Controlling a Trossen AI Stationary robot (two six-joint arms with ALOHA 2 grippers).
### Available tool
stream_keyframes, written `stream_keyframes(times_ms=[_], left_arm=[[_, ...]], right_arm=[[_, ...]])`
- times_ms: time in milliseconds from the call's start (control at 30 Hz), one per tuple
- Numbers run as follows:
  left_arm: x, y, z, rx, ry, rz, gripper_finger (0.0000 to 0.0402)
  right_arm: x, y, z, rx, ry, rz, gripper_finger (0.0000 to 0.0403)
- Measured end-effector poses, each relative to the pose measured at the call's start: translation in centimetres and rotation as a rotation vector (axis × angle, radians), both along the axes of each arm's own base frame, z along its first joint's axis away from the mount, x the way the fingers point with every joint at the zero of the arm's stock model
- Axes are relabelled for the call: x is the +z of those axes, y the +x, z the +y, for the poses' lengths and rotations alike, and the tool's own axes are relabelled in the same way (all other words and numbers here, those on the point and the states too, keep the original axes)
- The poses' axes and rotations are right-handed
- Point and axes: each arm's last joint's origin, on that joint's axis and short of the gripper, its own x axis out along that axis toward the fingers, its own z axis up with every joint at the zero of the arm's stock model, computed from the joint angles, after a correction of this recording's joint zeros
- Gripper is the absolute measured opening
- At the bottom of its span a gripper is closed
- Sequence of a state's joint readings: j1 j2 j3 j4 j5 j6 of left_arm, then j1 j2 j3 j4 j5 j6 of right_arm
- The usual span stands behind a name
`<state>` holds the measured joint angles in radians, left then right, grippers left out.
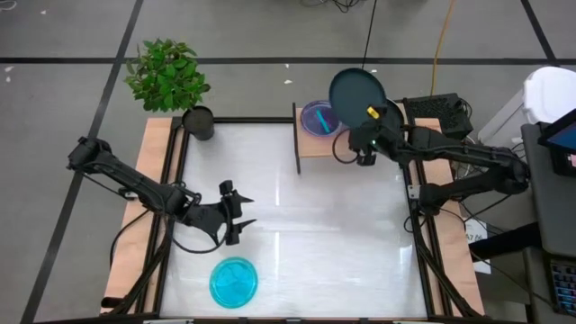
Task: Place and stack plates onto a shelf
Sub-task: Stack the dark blue plate on top of the black plate on the shelf
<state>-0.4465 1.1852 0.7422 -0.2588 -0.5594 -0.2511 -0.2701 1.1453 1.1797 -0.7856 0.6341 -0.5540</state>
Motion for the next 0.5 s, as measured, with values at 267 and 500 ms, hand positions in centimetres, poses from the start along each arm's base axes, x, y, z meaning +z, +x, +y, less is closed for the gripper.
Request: stream_keyframes(times_ms=[267,500], left_arm=[[-0.2,0.1,-0.1,0.028,-0.038,-0.003,0.0282],[0.0,0.3,-0.1,0.033,-0.055,-0.032,0.0282]], right_arm=[[-1.6,-1.2,-2.0,-0.121,0.050,0.048,0.0001],[-2.6,-2.0,-2.6,-0.177,0.078,0.102,0.0001]])
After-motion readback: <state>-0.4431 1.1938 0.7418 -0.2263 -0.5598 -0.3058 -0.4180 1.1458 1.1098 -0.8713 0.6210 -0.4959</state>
